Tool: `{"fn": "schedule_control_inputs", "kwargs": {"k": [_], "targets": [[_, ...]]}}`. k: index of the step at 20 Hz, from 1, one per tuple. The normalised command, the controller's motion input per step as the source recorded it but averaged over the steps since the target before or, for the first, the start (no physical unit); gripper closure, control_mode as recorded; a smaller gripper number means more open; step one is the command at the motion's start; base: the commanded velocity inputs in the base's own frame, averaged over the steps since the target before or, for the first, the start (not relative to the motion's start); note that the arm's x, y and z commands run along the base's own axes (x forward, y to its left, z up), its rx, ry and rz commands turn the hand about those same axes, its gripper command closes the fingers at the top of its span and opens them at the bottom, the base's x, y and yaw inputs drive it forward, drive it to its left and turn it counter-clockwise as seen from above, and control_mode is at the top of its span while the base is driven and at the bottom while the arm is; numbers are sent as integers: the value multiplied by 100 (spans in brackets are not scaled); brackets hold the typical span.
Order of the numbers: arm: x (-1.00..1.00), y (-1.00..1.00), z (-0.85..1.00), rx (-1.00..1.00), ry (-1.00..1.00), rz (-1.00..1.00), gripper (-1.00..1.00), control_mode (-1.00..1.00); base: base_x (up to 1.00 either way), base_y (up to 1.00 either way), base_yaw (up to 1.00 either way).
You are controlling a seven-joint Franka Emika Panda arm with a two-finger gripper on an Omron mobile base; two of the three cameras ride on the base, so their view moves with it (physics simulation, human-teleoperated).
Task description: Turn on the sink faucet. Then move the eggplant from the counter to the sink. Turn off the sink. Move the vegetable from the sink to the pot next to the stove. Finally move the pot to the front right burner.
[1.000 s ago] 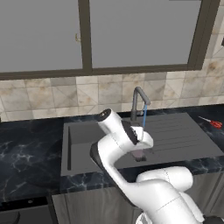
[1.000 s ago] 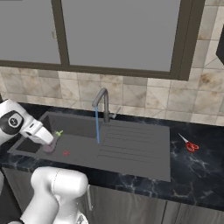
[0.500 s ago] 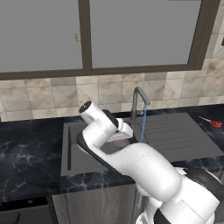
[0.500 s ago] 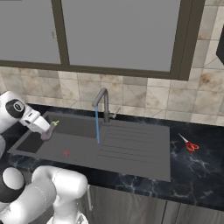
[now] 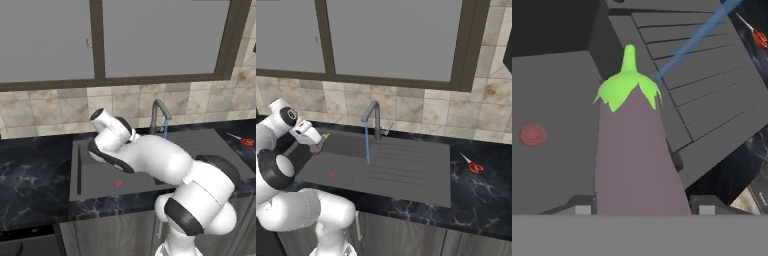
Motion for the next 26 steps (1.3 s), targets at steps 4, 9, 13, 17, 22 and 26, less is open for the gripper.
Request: {"fn": "schedule_control_inputs", "kwargs": {"k": [4,9,13,17,22,26], "targets": [[47,0,-27,8,0,6,100,-100,0,0,0],[31,0,-38,6,1,7,100,-100,0,0,0],[24,0,-50,5,0,8,100,-100,0,0,0],[15,-1,-56,1,0,5,100,-100,0,0,0],[7,-14,-32,1,-2,3,100,-100,0,0,0],[7,-15,-26,1,0,1,100,-100,0,0,0]]}}
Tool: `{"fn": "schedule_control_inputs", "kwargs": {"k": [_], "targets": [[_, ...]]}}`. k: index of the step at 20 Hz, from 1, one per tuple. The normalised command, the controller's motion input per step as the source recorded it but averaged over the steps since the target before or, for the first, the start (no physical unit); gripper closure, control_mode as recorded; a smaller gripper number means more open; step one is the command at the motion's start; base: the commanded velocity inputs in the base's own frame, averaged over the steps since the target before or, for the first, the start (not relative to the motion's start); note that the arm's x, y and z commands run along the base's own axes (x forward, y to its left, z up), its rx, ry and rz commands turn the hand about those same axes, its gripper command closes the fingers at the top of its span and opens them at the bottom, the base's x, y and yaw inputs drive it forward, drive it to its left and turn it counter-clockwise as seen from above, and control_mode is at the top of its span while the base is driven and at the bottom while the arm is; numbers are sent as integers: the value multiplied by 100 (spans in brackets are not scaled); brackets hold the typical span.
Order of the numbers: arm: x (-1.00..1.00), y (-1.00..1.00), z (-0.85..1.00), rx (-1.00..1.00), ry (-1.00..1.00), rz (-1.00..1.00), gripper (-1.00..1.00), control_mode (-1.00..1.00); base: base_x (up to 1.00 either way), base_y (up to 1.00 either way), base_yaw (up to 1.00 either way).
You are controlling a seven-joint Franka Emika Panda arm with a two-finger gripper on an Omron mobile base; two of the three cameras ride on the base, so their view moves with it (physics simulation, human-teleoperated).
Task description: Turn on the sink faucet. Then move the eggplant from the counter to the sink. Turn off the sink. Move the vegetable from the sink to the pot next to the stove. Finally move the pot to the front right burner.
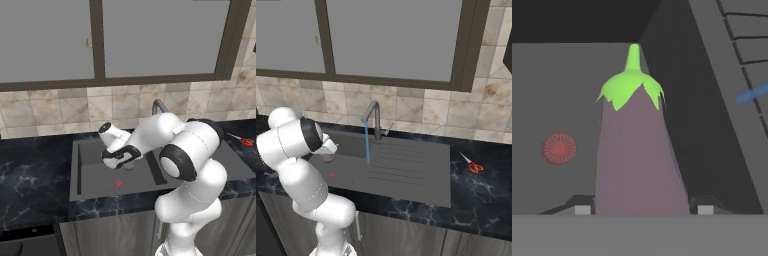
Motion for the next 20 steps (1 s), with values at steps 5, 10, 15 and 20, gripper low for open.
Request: {"fn": "schedule_control_inputs", "kwargs": {"k": [5,10,15,20], "targets": [[7,-13,-29,4,0,1,100,-100,0,0,0],[11,-10,-19,7,0,0,100,-100,0,0,0],[23,-3,-9,9,0,0,100,-100,0,0,0],[19,0,-25,7,0,0,100,-100,0,0,0]]}}
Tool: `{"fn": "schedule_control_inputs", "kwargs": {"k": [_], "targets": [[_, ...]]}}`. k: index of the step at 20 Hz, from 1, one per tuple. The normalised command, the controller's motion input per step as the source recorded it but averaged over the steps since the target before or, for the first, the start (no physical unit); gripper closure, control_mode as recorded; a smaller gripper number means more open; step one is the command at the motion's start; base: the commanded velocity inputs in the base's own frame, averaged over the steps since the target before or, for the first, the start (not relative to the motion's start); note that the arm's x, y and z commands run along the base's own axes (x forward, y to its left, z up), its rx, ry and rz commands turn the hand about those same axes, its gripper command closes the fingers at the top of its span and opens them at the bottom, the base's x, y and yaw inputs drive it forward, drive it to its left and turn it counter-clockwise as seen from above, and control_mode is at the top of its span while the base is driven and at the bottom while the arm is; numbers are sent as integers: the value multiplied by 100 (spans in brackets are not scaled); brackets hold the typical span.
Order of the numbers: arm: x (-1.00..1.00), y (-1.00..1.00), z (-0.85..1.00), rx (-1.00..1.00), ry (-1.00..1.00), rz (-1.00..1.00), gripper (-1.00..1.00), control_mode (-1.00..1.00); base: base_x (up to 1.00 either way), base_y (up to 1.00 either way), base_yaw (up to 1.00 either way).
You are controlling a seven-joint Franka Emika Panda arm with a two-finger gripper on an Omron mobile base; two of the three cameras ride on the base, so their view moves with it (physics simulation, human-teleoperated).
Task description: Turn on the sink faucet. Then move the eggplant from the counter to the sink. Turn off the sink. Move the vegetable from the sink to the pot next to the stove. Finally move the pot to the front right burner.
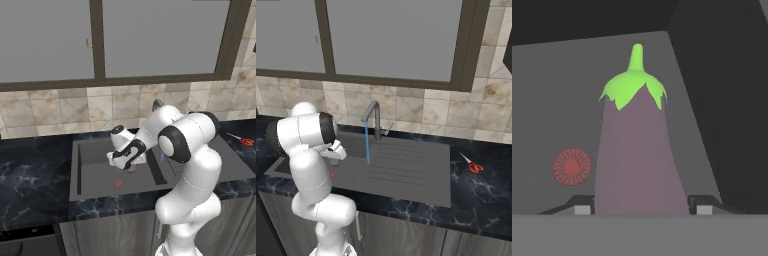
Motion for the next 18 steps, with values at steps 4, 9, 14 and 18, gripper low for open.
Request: {"fn": "schedule_control_inputs", "kwargs": {"k": [4,9,14,18], "targets": [[16,0,-28,5,0,0,100,-100,0,0,0],[19,0,-3,1,7,0,100,-100,0,0,0],[8,0,-21,0,9,0,100,-100,0,0,0],[17,0,-16,0,5,0,100,-100,0,0,0]]}}
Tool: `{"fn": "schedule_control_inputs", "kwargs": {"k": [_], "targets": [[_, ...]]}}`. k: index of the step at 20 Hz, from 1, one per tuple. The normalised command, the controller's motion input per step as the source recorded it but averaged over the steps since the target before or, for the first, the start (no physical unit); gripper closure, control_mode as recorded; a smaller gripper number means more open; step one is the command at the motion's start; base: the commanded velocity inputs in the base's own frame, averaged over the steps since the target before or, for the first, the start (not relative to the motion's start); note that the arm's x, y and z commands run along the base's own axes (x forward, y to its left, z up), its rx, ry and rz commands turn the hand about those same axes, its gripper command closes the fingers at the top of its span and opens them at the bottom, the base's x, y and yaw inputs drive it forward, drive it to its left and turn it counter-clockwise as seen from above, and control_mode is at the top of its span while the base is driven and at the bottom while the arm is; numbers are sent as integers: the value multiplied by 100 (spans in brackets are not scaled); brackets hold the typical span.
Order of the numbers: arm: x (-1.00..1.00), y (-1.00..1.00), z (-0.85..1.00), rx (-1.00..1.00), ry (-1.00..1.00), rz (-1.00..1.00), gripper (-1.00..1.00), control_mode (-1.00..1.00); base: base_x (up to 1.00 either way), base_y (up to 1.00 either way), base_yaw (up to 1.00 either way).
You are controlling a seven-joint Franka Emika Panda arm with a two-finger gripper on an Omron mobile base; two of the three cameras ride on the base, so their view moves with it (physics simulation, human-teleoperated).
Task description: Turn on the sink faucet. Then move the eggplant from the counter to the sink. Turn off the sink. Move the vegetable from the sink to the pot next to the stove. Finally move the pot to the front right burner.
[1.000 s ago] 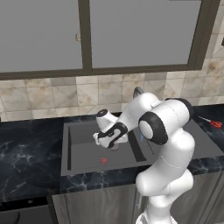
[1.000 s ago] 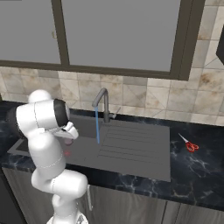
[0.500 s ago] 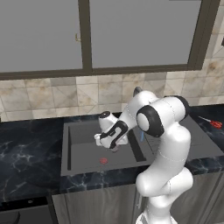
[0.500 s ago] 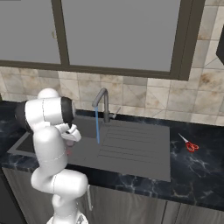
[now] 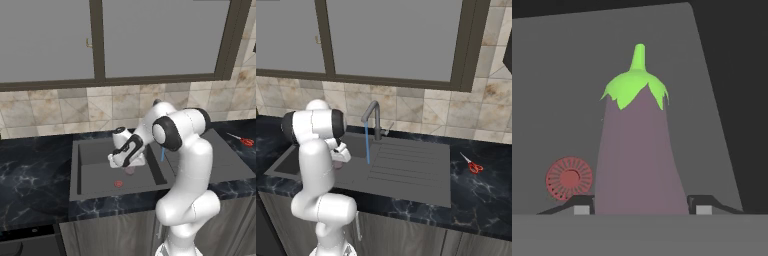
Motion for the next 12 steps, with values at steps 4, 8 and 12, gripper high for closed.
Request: {"fn": "schedule_control_inputs", "kwargs": {"k": [4,8,12], "targets": [[24,0,-25,0,0,0,100,-100,0,0,0],[27,0,-35,0,0,0,100,-100,0,0,0],[24,0,-31,0,0,0,100,-100,0,0,0]]}}
